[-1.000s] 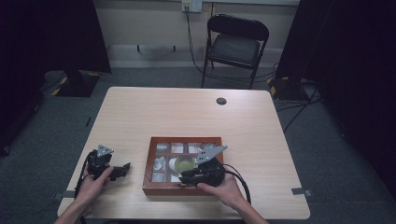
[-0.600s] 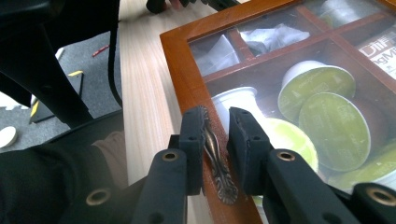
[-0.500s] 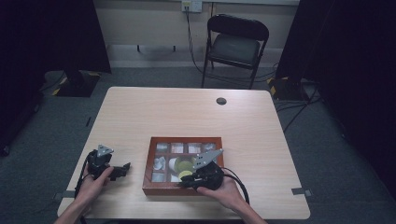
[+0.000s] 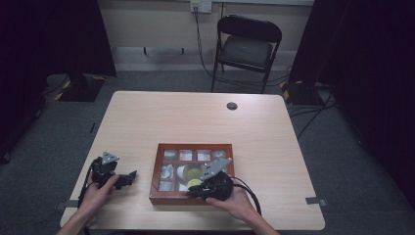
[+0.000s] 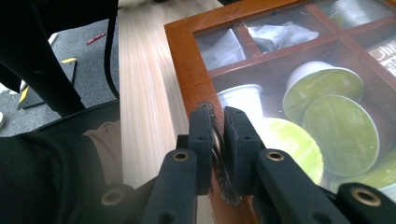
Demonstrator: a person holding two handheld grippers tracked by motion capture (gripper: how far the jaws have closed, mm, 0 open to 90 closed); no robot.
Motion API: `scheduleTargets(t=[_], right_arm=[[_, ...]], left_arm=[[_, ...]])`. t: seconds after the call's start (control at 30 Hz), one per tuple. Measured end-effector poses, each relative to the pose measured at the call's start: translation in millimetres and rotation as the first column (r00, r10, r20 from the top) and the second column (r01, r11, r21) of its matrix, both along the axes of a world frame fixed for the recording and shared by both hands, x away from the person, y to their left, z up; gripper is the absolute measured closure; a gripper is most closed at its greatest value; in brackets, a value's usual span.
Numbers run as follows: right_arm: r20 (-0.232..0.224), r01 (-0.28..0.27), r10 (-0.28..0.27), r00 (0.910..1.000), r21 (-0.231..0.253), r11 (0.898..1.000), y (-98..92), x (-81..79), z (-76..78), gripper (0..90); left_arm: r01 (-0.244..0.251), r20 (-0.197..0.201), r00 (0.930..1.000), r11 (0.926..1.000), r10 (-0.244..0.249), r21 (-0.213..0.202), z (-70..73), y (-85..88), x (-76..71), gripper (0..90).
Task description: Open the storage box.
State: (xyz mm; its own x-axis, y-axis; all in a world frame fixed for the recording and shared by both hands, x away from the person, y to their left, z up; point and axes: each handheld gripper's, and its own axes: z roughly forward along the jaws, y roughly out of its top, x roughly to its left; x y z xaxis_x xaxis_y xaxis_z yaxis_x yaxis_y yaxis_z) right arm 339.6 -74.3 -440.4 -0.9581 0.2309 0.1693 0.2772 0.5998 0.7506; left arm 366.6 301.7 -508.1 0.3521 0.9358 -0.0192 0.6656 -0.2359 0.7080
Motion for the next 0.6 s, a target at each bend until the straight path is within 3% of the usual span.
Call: scheduleTargets(t=[0.27,0.6], right_arm=[[-0.002,0.005,-0.005,1.0,-0.003,1.0,0.2,0.0,3.2,81.9],[-0.02,0.018,-0.017,0.9997,0.031,0.999,-2.3,1.6,8.7,81.9]], left_arm=[[0.0,0.001,1.0,1.0,0.0,0.002,0.1,0.1,0.0,0.0],[0.001,0.0,1.0,1.0,-0.001,0.0,0.0,0.1,0.0,0.0]])
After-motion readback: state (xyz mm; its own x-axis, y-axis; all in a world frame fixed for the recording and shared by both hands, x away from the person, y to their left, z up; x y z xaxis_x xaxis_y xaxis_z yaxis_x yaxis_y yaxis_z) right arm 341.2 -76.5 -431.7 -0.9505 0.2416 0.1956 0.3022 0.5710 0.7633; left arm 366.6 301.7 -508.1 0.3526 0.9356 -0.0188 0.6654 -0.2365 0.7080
